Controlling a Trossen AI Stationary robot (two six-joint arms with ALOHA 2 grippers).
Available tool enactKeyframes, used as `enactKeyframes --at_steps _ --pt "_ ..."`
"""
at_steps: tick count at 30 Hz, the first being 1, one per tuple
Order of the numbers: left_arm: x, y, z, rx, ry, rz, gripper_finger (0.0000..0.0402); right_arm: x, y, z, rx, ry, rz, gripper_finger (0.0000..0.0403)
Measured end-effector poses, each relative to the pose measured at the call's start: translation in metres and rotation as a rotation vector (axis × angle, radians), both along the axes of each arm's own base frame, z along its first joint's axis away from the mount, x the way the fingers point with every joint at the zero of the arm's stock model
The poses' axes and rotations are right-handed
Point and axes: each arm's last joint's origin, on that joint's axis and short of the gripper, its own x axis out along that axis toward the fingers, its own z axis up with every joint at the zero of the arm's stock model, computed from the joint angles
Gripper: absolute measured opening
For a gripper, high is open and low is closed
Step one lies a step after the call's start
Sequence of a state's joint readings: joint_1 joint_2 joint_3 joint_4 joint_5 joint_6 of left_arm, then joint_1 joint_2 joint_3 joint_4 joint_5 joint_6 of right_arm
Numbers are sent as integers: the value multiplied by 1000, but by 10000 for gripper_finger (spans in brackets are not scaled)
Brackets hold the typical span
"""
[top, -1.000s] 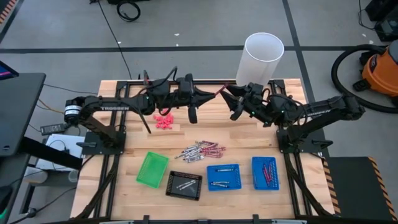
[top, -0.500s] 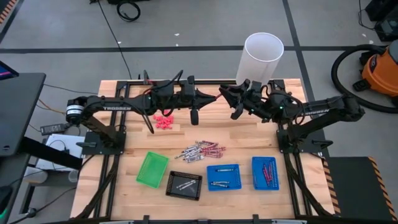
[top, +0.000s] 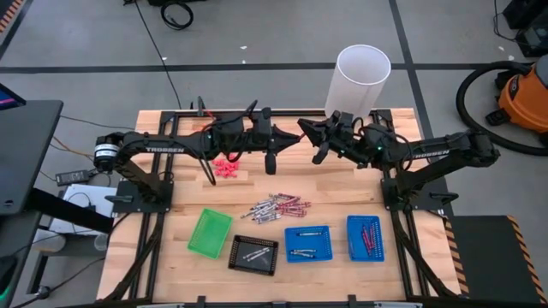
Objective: Sort crayons
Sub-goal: Put the red crayon into the right blue basket
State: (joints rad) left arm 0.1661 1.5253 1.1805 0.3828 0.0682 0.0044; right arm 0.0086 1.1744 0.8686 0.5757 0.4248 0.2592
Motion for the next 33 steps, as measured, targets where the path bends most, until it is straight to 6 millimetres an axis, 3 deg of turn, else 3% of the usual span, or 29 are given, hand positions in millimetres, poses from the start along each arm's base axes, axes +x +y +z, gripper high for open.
enactKeyframes --at_steps 10,17,21,26,33 --pt "-1 1 -19 -19 193 22 157 -10 1 -8 103 129 29 19" --pt "-8 -2 -43 -55 448 13 180 -23 3 -19 241 262 62 20" --pt "-16 -3 -57 -104 612 18 180 -33 7 -33 413 402 167 20" --pt "-23 -4 -67 -166 734 32 180 -46 25 -60 729 690 317 20" --pt "-28 -8 -83 -235 783 47 180 -77 69 -83 1075 1056 330 26"
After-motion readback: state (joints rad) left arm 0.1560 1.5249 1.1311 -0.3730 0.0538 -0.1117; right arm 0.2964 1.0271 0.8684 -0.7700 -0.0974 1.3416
